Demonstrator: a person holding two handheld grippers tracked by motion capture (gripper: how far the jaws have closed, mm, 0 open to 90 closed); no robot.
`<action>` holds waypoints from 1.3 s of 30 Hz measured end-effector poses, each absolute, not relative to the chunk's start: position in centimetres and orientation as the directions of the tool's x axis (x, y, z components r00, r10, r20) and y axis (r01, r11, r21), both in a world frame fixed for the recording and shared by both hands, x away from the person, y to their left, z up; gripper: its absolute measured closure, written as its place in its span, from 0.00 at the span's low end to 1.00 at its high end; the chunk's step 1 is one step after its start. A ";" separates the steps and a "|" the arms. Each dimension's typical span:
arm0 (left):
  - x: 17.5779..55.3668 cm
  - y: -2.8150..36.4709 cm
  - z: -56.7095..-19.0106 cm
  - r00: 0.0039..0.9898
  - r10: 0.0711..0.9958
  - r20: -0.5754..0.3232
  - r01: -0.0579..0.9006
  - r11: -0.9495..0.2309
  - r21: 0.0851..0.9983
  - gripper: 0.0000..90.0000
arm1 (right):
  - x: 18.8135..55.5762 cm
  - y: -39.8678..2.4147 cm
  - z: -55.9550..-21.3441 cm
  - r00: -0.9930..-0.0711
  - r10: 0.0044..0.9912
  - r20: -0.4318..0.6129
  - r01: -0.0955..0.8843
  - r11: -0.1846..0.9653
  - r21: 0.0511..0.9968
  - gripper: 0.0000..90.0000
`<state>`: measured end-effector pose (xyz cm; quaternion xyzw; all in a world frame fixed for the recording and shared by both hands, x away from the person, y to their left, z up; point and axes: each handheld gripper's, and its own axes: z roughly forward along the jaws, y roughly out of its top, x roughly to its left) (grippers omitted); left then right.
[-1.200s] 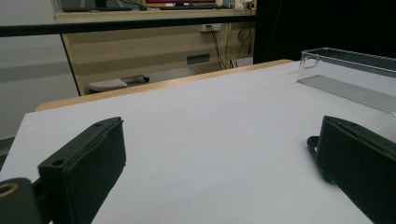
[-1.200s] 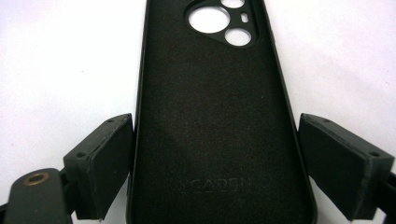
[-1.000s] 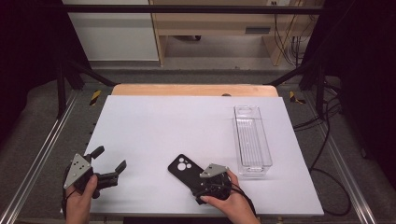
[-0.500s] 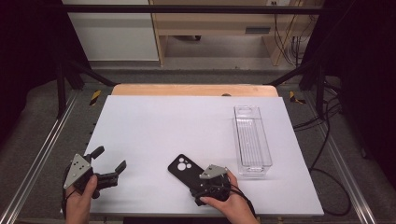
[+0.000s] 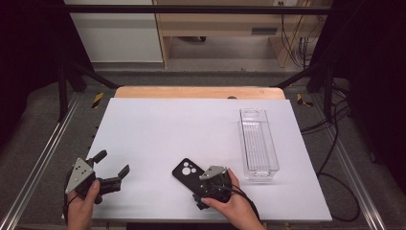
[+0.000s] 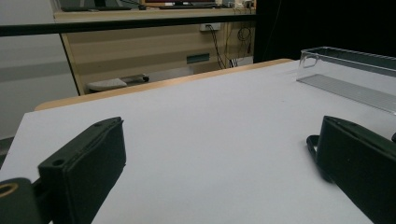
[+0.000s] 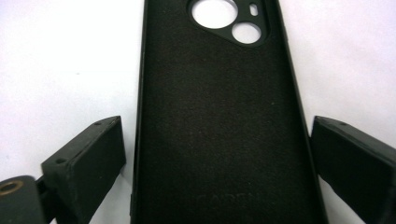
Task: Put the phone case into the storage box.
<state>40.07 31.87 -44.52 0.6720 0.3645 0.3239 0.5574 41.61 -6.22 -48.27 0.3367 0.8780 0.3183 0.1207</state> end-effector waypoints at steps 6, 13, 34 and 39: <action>40.1 31.7 -44.6 0.528 0.849 0.030 0.130 -0.116 0.985 0.02 | 41.8 -6.5 -48.0 -0.746 0.666 0.004 0.516 0.573 0.637 0.15; 40.1 31.7 -44.5 0.528 0.849 0.027 0.128 -0.112 0.985 0.02 | 41.9 -6.7 -47.7 -0.745 0.667 0.015 0.517 0.564 0.644 0.18; 39.9 29.3 -44.4 0.599 0.798 -0.061 0.189 -0.067 0.980 0.03 | 42.1 -7.3 -45.9 -0.700 0.710 -0.076 0.425 0.500 0.755 0.18; 39.8 27.7 -44.1 0.624 0.776 -0.092 0.216 -0.059 0.975 0.03 | 42.2 -7.7 -45.1 -0.688 0.721 -0.083 0.405 0.477 0.780 0.18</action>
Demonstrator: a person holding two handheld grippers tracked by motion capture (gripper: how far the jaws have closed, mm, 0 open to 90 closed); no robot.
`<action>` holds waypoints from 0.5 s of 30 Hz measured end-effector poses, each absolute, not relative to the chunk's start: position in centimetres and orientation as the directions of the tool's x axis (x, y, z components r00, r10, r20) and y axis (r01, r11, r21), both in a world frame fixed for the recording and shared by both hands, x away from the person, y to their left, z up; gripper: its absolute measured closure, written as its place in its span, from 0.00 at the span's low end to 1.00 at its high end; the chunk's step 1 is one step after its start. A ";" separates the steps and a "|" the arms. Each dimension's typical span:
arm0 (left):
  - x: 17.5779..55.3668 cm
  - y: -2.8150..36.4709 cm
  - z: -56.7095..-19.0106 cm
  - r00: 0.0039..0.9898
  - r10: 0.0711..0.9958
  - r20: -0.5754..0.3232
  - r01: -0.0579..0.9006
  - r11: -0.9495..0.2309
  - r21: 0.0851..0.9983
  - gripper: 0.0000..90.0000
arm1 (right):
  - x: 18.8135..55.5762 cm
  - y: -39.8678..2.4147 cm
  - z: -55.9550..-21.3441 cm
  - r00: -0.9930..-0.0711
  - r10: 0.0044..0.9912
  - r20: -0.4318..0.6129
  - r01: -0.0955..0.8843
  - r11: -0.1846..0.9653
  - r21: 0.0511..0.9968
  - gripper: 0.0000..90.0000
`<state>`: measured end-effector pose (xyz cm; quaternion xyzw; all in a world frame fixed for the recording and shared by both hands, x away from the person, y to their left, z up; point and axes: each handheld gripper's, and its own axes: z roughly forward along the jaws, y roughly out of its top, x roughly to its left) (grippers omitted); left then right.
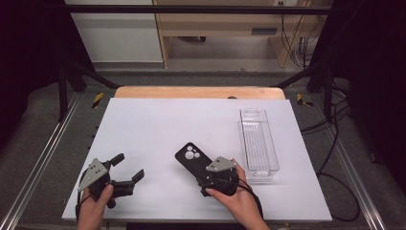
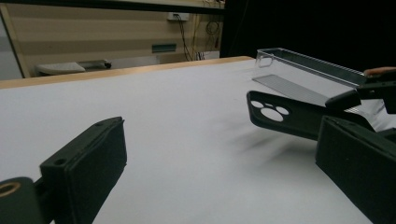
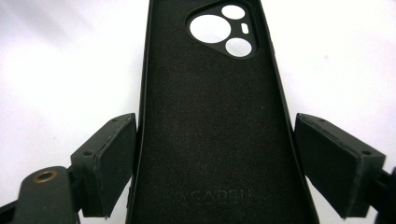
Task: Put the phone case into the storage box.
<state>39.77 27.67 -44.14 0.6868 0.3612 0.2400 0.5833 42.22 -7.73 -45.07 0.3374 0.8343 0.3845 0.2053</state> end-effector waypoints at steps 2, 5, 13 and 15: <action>39.9 27.0 -43.7 0.633 0.767 -0.101 0.219 -0.052 0.974 0.02 | 42.2 -8.0 -44.6 -0.679 0.729 -0.088 0.395 0.464 0.793 0.18; 40.4 25.9 -43.0 0.638 0.761 -0.115 0.232 -0.048 0.972 0.02 | 42.5 -8.4 -43.6 -0.664 0.742 -0.094 0.370 0.436 0.821 0.18; 42.9 21.8 -40.0 0.664 0.742 -0.094 0.240 -0.092 0.966 0.03 | 44.1 -8.7 -41.8 -0.622 0.777 -0.094 0.298 0.346 0.889 0.18; 43.5 20.9 -39.7 0.668 0.737 -0.103 0.242 -0.084 0.967 0.03 | 43.9 -8.9 -41.5 -0.625 0.775 -0.092 0.281 0.333 0.900 0.18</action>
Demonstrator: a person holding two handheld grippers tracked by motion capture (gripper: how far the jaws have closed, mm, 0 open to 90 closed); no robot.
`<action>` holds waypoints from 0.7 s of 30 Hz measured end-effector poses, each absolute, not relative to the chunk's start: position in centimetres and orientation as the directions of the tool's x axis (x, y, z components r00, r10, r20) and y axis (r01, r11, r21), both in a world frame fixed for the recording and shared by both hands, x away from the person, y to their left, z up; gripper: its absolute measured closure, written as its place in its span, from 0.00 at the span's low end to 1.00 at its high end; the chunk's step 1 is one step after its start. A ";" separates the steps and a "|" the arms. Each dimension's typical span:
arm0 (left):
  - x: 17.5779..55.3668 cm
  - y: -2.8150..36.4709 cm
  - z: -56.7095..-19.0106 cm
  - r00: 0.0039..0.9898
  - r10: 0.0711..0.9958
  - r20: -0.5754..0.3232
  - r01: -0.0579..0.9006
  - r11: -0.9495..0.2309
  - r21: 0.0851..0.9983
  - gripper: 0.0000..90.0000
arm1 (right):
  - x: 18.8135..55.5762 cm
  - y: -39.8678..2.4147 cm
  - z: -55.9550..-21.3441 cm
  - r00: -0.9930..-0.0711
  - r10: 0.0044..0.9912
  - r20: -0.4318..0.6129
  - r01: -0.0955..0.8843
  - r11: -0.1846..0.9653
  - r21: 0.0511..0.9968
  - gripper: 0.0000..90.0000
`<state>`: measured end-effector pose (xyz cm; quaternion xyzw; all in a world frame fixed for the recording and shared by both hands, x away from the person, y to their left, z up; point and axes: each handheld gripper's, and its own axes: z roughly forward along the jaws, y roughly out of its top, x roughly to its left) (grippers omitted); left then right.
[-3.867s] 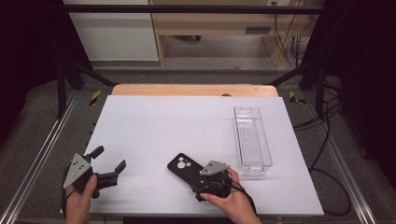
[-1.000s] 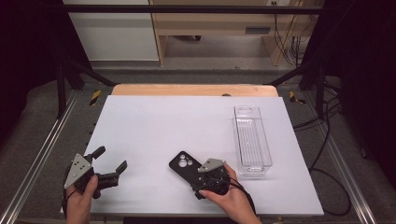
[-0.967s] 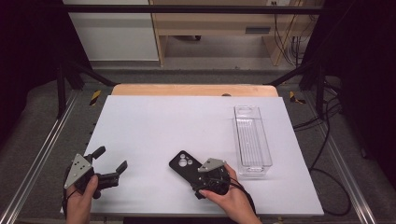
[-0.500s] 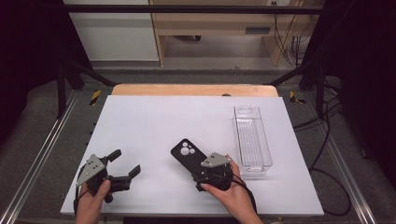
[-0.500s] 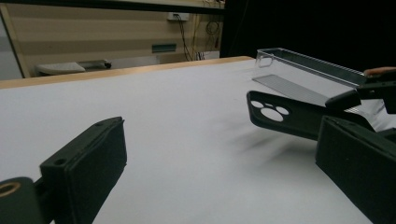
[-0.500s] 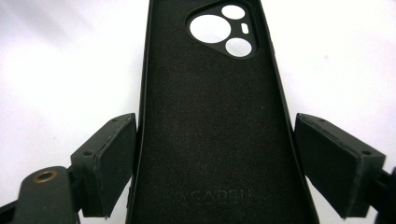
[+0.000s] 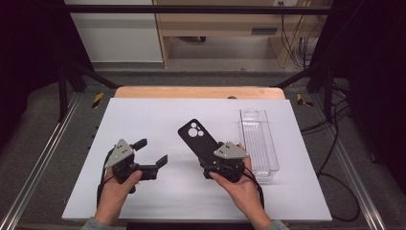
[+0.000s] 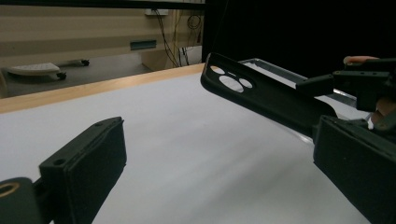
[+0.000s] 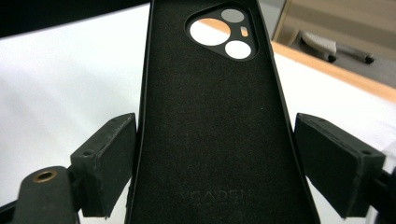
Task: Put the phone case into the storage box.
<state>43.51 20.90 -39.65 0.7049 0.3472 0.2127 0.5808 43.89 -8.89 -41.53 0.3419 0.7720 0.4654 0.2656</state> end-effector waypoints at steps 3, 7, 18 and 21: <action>44.4 19.8 -39.4 0.671 0.729 -0.133 0.264 -0.068 0.962 0.04 | 43.7 -9.3 -41.1 -0.619 0.780 -0.088 0.264 0.312 0.913 0.18; 45.0 18.7 -38.1 0.681 0.723 -0.115 0.248 -0.080 0.965 0.04 | 43.8 -9.7 -40.5 -0.617 0.781 -0.101 0.236 0.306 0.922 0.18; 46.1 17.2 -35.5 0.706 0.705 -0.068 0.195 -0.101 0.976 0.07 | 44.8 -8.9 -38.0 -0.607 0.789 -0.093 0.155 0.233 0.960 0.18; 46.4 16.7 -36.0 0.713 0.697 -0.075 0.202 -0.102 0.974 0.07 | 44.3 -9.1 -37.7 -0.610 0.786 -0.098 0.141 0.230 0.963 0.18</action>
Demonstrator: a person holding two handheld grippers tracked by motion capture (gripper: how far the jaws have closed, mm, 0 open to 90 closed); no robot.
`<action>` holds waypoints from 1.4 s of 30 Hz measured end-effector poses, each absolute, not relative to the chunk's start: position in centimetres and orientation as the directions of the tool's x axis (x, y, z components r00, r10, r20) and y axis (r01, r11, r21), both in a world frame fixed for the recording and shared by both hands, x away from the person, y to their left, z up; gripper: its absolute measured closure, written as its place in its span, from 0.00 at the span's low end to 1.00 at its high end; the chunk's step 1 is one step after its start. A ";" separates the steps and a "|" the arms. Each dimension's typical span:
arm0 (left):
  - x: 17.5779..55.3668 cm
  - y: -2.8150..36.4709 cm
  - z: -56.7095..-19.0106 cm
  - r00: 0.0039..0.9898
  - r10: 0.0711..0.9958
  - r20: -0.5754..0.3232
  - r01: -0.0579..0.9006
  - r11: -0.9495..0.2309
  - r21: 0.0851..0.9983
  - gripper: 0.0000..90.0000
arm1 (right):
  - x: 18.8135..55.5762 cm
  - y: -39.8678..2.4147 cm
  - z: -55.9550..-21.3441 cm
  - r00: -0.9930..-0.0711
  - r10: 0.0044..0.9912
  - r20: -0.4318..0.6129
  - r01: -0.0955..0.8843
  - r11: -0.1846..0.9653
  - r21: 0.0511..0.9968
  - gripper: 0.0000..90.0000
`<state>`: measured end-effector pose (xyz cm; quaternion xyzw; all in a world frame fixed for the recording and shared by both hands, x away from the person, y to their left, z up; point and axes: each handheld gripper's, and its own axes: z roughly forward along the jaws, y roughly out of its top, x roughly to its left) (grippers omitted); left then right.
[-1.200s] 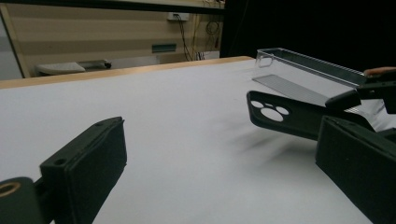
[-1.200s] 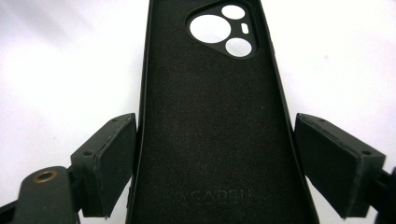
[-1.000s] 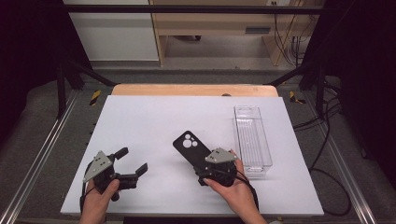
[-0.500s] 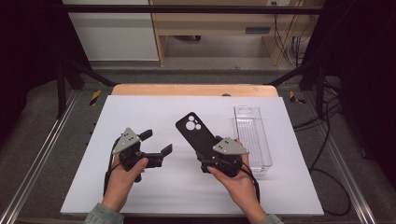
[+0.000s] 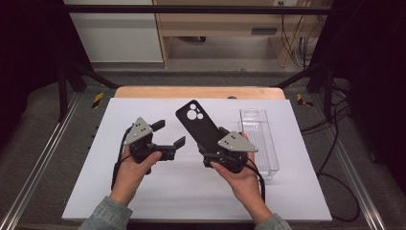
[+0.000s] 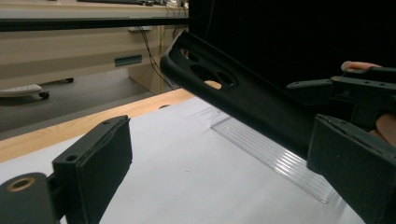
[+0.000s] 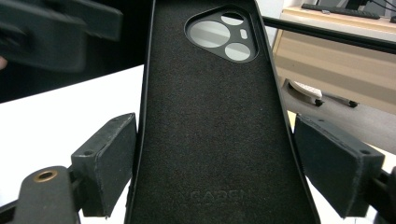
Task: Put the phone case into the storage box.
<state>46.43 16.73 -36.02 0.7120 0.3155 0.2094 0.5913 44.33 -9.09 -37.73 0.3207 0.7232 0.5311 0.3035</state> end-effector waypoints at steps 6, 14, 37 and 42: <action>46.4 15.8 -36.3 0.723 0.686 -0.086 0.198 -0.086 0.976 0.10 | 44.0 -9.3 -37.8 -0.611 0.785 -0.107 0.129 0.232 0.964 0.18; 46.6 15.3 -35.7 0.737 0.667 -0.113 0.198 -0.053 0.979 0.14 | 43.8 -9.0 -38.0 -0.613 0.780 -0.125 0.113 0.244 0.963 0.18; 47.7 16.8 -35.2 0.671 0.656 -0.347 0.340 0.144 0.929 0.69 | 44.1 -7.9 -39.9 -0.636 0.763 -0.112 0.164 0.275 0.947 0.17; 47.5 16.9 -35.4 0.664 0.647 -0.374 0.352 0.172 0.920 0.83 | 44.3 -7.9 -40.2 -0.641 0.760 -0.112 0.171 0.284 0.944 0.17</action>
